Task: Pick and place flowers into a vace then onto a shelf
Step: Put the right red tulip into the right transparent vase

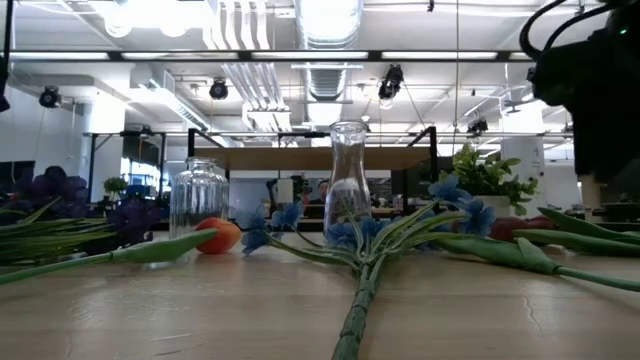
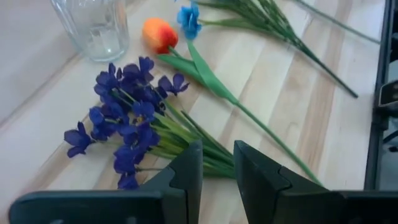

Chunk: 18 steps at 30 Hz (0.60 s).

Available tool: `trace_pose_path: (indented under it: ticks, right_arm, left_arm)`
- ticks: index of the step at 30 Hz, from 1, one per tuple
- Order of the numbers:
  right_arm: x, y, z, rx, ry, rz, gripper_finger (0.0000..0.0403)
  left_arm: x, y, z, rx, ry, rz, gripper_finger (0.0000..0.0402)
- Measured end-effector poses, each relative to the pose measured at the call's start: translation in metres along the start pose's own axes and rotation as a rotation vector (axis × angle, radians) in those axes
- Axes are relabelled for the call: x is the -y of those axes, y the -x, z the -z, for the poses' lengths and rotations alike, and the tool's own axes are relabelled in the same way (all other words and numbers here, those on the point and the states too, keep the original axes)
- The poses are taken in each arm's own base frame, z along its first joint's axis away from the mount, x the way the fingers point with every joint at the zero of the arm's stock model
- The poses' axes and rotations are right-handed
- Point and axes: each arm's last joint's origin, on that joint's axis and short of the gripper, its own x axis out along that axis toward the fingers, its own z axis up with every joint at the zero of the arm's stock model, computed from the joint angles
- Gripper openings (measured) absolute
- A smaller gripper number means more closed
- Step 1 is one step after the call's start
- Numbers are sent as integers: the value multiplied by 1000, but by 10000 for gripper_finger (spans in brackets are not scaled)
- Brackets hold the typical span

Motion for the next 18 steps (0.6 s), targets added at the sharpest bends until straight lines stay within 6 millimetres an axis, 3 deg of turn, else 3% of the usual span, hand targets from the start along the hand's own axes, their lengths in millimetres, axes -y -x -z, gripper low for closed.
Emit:
trace_pose_path:
  ticks: [18]
  right_arm:
    - [5,-22,-18,-8,7,18,116]
  left_arm:
    - [2,2,-3,24,40,14,74]
